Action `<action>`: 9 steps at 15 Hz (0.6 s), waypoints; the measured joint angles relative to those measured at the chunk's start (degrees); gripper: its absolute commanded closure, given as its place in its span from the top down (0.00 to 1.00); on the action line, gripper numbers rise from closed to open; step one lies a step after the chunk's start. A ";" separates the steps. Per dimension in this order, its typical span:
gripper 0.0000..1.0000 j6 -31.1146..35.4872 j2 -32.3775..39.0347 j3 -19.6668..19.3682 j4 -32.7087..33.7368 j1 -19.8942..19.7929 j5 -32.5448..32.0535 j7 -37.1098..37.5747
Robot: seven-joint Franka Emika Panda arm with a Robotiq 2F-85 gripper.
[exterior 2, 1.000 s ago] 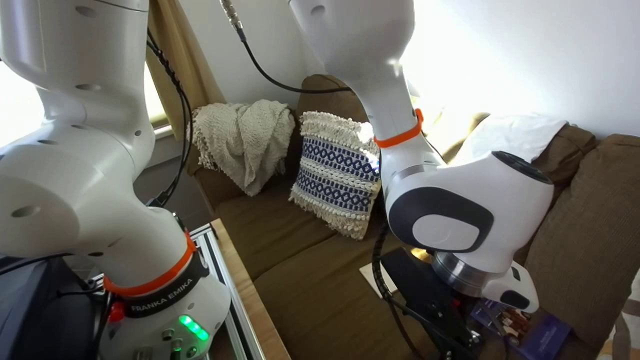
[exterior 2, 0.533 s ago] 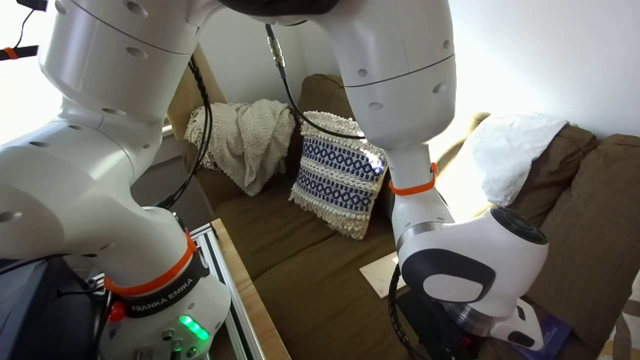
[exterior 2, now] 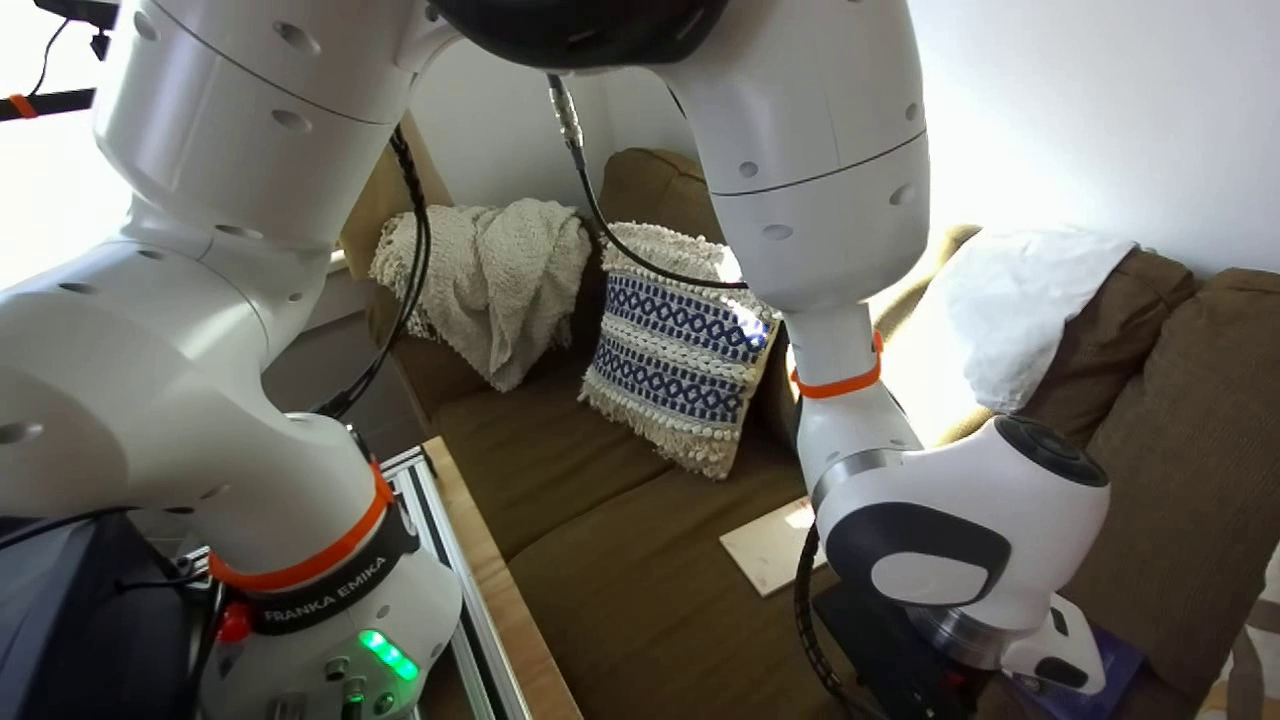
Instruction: Put the remote on the towel
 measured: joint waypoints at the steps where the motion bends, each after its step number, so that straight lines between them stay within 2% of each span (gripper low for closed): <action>1: 1.00 0.03 1.45 0.28 1.82 0.02 -0.35 0.09; 6: 1.00 0.04 11.67 4.28 12.71 -1.84 -0.49 -0.02; 9: 1.00 1.76 16.31 5.22 17.15 -1.94 -1.52 -0.32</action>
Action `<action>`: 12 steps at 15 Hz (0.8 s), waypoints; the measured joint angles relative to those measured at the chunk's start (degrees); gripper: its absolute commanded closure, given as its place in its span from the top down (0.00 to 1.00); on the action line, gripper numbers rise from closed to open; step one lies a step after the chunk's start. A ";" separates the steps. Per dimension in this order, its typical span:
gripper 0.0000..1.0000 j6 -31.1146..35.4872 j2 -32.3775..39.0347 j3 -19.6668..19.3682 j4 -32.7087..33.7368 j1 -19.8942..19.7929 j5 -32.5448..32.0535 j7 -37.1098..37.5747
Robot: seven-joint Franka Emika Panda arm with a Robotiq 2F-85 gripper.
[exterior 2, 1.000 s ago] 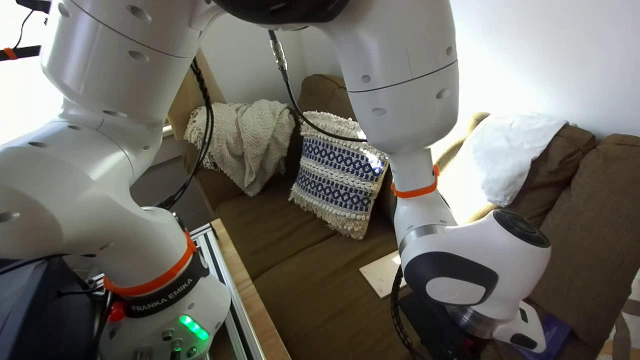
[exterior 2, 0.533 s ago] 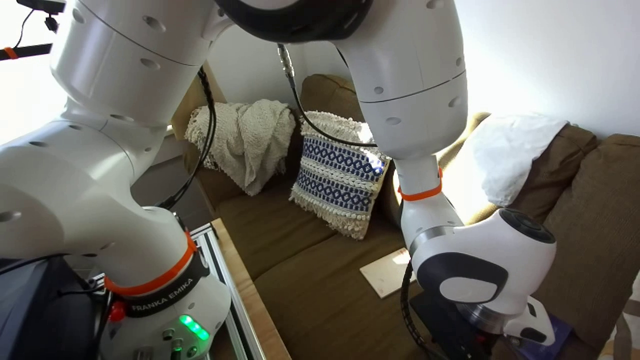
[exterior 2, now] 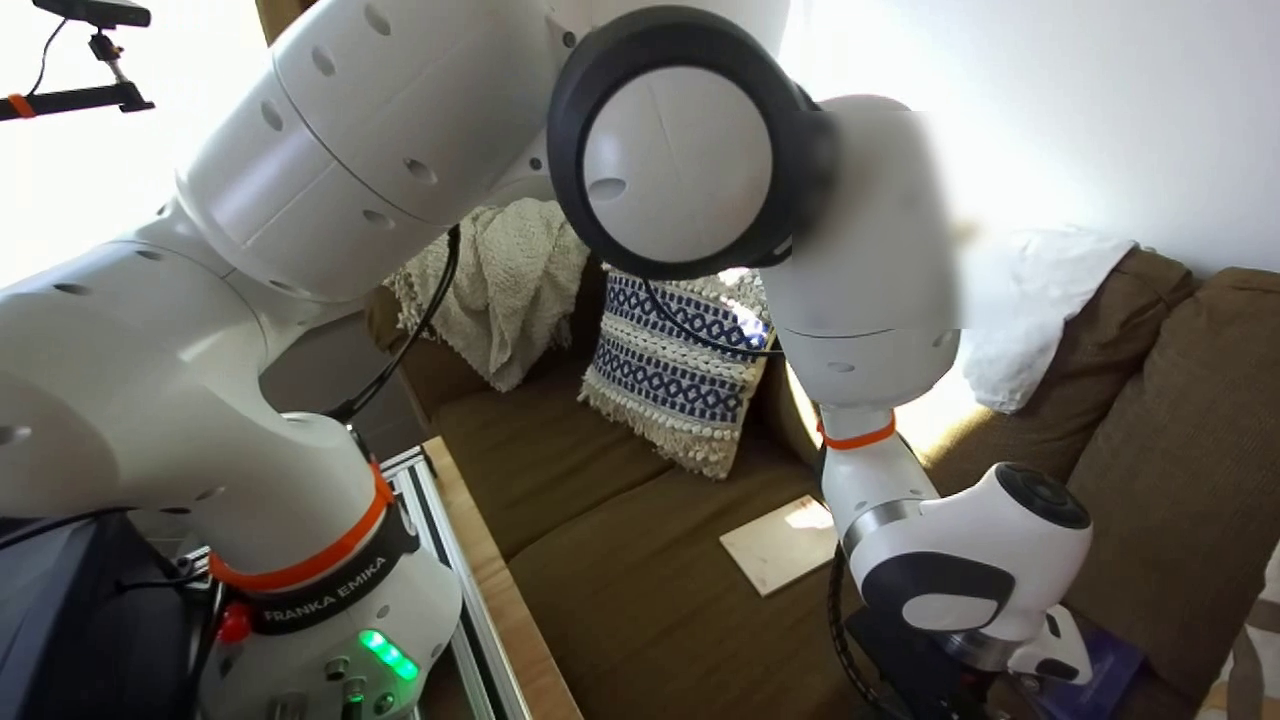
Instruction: Put the remote on the towel
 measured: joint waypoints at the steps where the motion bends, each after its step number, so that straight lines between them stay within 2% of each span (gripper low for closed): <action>1: 1.00 1.03 1.47 0.14 1.25 0.01 -0.46 -0.05; 10: 1.00 7.29 12.53 3.33 10.56 -1.38 -1.62 -0.17; 11: 0.83 7.68 13.14 3.85 11.13 -2.07 -1.62 -0.41; 12: 0.74 7.92 13.65 4.37 11.60 -2.93 -1.68 -0.76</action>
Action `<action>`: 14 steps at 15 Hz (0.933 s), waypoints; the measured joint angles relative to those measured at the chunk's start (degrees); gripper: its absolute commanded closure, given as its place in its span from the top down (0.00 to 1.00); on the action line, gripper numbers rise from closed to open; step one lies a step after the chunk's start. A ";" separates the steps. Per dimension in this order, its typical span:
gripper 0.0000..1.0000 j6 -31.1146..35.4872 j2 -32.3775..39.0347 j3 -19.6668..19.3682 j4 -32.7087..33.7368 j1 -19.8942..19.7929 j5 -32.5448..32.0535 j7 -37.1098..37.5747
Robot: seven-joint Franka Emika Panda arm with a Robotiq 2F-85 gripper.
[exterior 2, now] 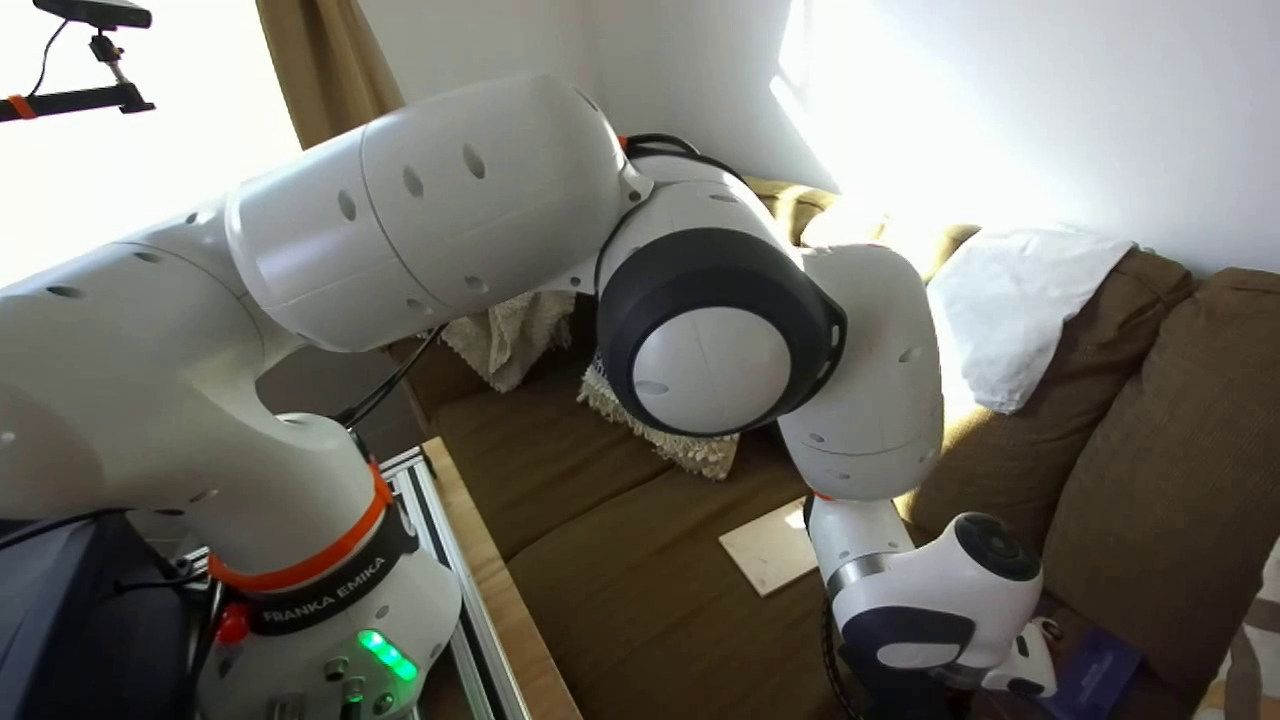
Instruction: Put the remote on the towel
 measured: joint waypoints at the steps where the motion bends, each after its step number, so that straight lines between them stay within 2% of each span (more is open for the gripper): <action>1: 0.68 0.05 0.37 0.54 0.40 -0.88 -0.16 -0.37; 4: 0.43 0.05 0.83 1.94 1.23 -3.22 -0.72 -1.39; 6: 0.30 0.05 0.83 3.11 1.28 -4.81 -0.89 -2.34; 10: 0.27 0.05 0.81 4.69 1.23 -7.06 -1.12 -3.52; 14: 0.27 0.47 -1.57 4.43 -0.50 -6.86 -1.12 -2.88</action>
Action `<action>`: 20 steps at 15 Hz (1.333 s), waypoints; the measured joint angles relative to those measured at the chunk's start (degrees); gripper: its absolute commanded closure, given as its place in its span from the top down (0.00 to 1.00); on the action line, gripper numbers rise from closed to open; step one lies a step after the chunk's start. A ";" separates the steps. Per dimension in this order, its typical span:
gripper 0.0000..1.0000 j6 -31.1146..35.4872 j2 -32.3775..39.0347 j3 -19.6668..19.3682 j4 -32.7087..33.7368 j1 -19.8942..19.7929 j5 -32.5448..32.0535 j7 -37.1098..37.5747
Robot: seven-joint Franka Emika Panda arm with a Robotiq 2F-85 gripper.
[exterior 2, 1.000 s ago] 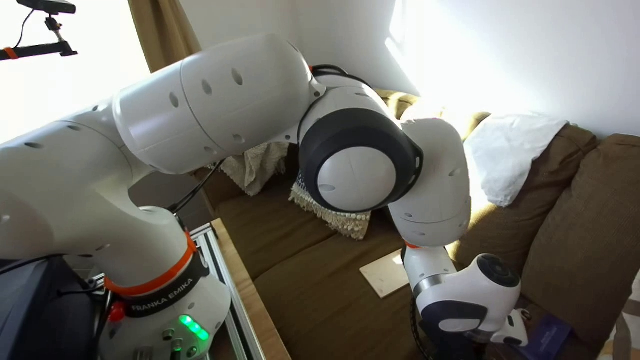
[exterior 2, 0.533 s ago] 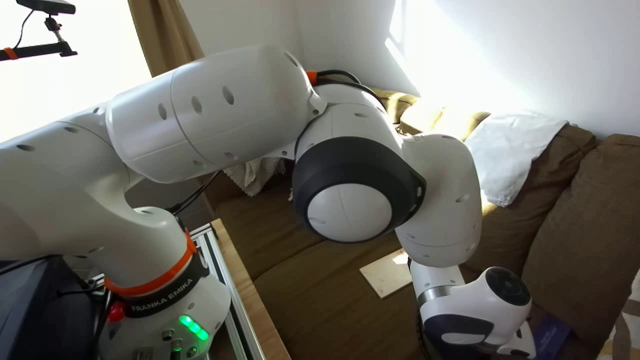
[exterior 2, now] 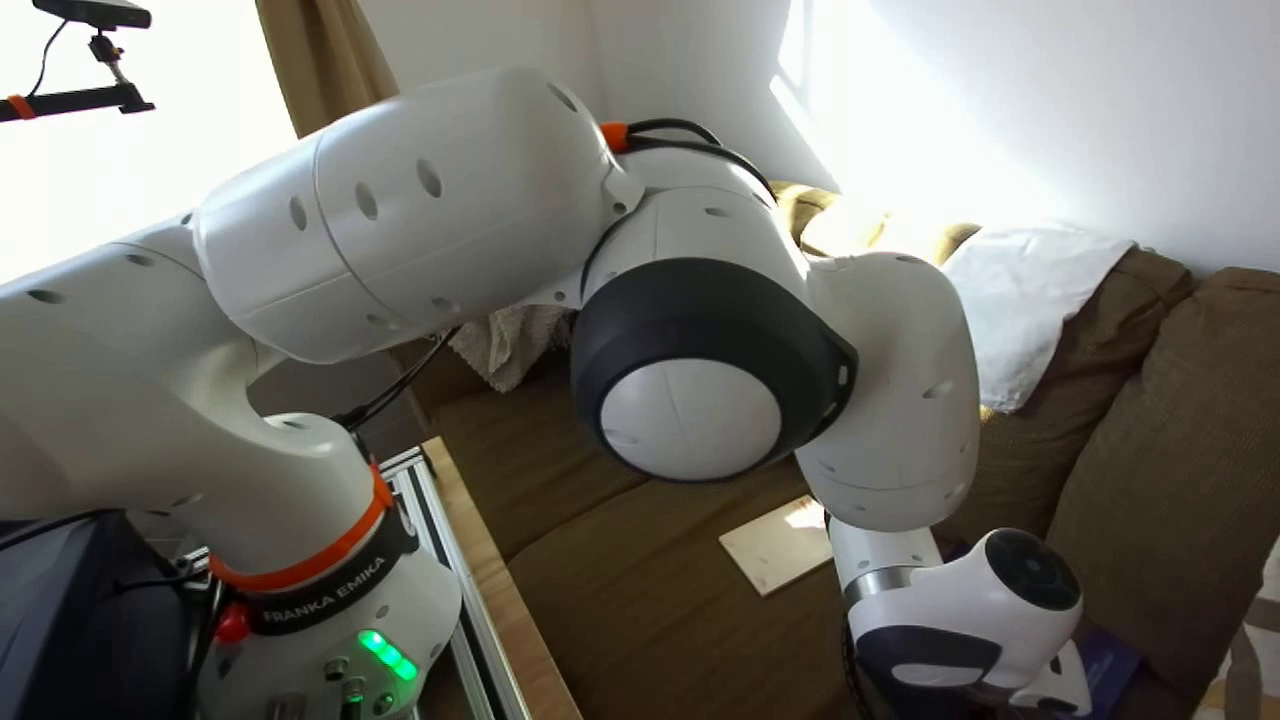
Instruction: Put the remote on the towel
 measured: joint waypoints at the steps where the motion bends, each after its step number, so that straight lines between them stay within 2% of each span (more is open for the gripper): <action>1: 0.27 0.52 -1.64 -0.48 -1.20 0.57 0.00 0.64; 3: 0.27 1.92 -5.83 -1.94 -4.17 2.75 -0.03 2.79; 8: 0.27 3.05 -16.63 -5.52 -10.75 11.31 -0.03 9.70; 9: 0.74 2.97 -18.28 -6.10 -11.78 13.18 -0.03 10.94; 10: 0.77 2.73 -19.55 -6.78 -12.61 15.03 -0.03 12.13; 13: 0.98 0.42 -21.01 -9.44 -13.47 19.84 -0.03 15.53; 17: 1.00 -7.68 -19.23 -13.06 -13.38 22.24 -0.05 16.57; 20: 1.00 -9.32 -15.81 -15.59 -12.65 22.48 -0.40 16.75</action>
